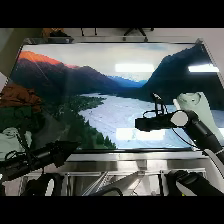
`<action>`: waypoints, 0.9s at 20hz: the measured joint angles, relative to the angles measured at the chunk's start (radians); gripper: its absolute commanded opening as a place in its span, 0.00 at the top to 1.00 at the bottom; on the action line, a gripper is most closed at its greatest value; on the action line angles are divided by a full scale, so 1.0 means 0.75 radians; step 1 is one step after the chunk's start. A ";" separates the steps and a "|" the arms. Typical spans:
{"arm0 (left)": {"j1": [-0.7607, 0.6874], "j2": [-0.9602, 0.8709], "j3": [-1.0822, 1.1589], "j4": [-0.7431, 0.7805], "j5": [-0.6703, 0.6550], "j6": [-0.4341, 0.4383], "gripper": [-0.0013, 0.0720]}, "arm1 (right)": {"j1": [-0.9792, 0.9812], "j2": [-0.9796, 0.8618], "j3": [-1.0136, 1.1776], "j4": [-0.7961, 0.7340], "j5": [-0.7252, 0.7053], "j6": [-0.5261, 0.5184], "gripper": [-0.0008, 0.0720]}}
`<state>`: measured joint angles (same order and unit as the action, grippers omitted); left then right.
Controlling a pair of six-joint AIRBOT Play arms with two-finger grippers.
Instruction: Fold the shirts.
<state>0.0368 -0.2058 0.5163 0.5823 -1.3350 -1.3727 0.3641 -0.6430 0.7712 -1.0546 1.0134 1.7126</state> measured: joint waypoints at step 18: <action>0.000 0.000 0.001 0.005 0.052 0.004 0.96 | 0.001 0.000 0.000 0.000 0.000 0.000 0.96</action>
<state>0.0368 -0.2058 0.5167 0.5861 -1.2961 -1.3701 0.3645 -0.6430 0.7712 -1.0546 1.0134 1.7126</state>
